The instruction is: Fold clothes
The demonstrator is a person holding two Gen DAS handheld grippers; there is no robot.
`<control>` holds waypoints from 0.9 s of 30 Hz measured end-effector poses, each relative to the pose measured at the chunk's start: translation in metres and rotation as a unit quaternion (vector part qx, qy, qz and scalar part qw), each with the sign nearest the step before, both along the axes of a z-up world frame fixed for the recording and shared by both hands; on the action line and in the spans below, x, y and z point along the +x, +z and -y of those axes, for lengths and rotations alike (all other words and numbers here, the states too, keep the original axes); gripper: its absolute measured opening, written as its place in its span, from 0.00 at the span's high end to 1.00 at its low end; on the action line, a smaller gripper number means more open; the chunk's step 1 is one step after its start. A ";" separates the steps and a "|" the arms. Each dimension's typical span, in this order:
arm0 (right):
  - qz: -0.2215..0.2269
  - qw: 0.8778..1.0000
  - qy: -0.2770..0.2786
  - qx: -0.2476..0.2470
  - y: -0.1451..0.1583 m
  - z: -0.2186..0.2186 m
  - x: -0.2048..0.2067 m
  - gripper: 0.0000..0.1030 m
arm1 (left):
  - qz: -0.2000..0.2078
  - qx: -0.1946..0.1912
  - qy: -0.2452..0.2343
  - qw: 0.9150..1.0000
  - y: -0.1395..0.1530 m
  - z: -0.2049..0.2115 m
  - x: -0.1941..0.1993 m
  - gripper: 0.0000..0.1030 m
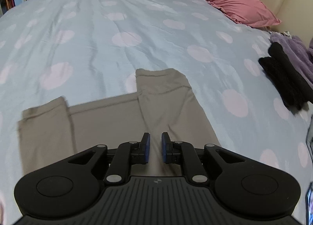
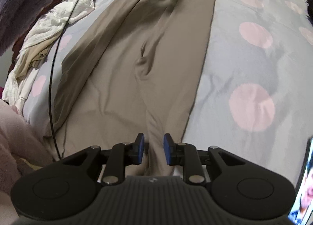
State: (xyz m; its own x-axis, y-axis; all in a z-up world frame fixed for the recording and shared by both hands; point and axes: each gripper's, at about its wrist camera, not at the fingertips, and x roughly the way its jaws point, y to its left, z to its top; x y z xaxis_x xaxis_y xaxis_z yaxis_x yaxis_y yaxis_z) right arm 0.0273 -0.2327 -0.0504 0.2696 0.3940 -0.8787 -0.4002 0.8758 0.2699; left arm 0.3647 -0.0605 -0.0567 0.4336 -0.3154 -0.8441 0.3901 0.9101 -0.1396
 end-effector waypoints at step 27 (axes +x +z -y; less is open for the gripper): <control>0.077 0.985 0.044 -0.149 -0.014 -0.015 -0.052 0.94 | 0.006 -0.042 0.082 0.996 0.042 -0.146 -0.234 0.79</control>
State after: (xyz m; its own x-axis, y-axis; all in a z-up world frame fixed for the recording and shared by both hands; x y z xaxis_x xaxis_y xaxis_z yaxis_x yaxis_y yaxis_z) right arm -0.0249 -0.2182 -0.0645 0.3856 0.1532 -0.9099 -0.4949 0.8666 -0.0638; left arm 0.1306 0.0859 -0.0151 0.4950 -0.3096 -0.8119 0.2395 0.9468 -0.2151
